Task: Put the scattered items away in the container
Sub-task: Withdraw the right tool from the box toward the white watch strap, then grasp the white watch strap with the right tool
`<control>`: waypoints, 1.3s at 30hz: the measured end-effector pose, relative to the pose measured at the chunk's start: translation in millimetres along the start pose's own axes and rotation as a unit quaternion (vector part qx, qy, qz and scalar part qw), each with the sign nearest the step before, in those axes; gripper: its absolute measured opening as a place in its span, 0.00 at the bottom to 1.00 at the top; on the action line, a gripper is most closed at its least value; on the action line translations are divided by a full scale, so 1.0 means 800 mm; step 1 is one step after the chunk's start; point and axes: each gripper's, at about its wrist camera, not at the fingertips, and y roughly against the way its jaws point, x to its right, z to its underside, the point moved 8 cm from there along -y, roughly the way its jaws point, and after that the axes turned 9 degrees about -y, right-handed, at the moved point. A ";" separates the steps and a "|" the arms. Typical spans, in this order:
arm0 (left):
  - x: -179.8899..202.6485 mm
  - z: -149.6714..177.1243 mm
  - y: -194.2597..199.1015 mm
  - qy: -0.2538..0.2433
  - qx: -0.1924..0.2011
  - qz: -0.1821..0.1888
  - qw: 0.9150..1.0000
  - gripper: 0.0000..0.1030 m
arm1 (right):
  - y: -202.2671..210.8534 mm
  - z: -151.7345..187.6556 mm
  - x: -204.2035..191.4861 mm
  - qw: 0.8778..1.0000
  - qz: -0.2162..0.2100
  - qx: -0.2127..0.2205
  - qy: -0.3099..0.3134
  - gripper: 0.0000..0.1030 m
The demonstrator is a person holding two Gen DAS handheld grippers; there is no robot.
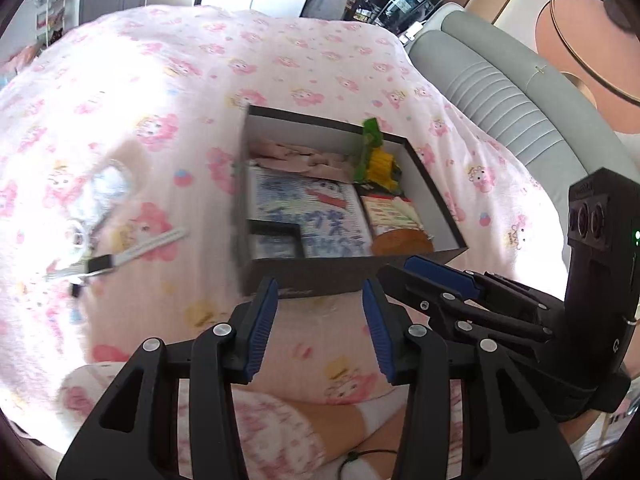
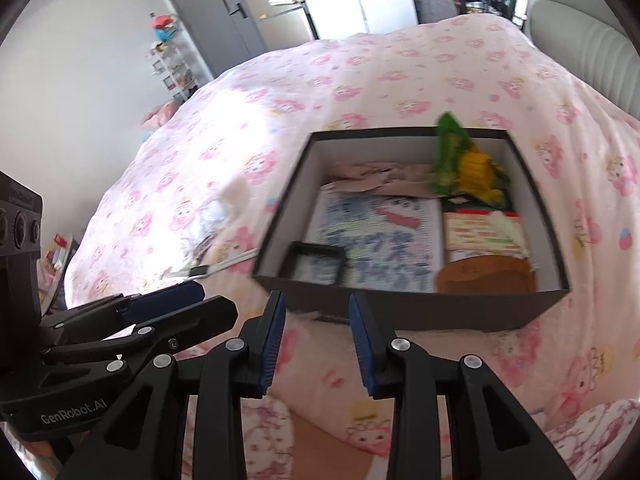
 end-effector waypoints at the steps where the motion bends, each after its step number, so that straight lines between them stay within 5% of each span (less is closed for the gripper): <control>1: -0.009 0.004 0.006 0.001 0.000 -0.003 1.000 0.43 | -0.002 0.003 -0.010 1.000 -0.002 -0.002 0.005 0.28; 7: -0.072 0.031 0.037 0.023 0.005 -0.023 0.999 0.43 | -0.028 0.024 -0.076 0.999 -0.021 -0.023 0.040 0.28; 13: -0.149 0.054 0.048 0.106 0.028 -0.031 0.994 0.42 | -0.081 0.030 -0.141 0.995 -0.035 -0.061 0.072 0.28; 19: -0.220 0.072 0.029 0.170 0.014 -0.030 0.985 0.43 | -0.143 0.040 -0.177 0.991 -0.037 -0.100 0.078 0.28; 21: -0.248 0.079 0.010 0.183 -0.003 -0.055 0.982 0.43 | -0.169 0.045 -0.174 0.991 -0.024 -0.117 0.067 0.28; 23: -0.281 0.089 -0.013 0.194 -0.036 -0.089 0.976 0.43 | -0.198 0.049 -0.163 0.989 -0.006 -0.142 0.046 0.28; 27: -0.334 0.112 -0.041 0.255 -0.050 -0.074 0.963 0.43 | -0.237 0.060 -0.159 0.983 0.003 -0.178 0.043 0.28; 31: -0.377 0.133 -0.054 0.327 -0.018 -0.016 0.945 0.43 | -0.258 0.060 -0.164 0.981 -0.041 -0.189 0.004 0.29; 33: -0.394 0.140 -0.054 0.344 -0.006 -0.021 0.939 0.43 | -0.269 0.056 -0.165 0.980 -0.057 -0.191 -0.021 0.29; 39: -0.433 0.137 -0.069 0.379 0.024 -0.010 0.925 0.43 | -0.313 0.058 -0.152 0.977 -0.033 -0.198 -0.070 0.30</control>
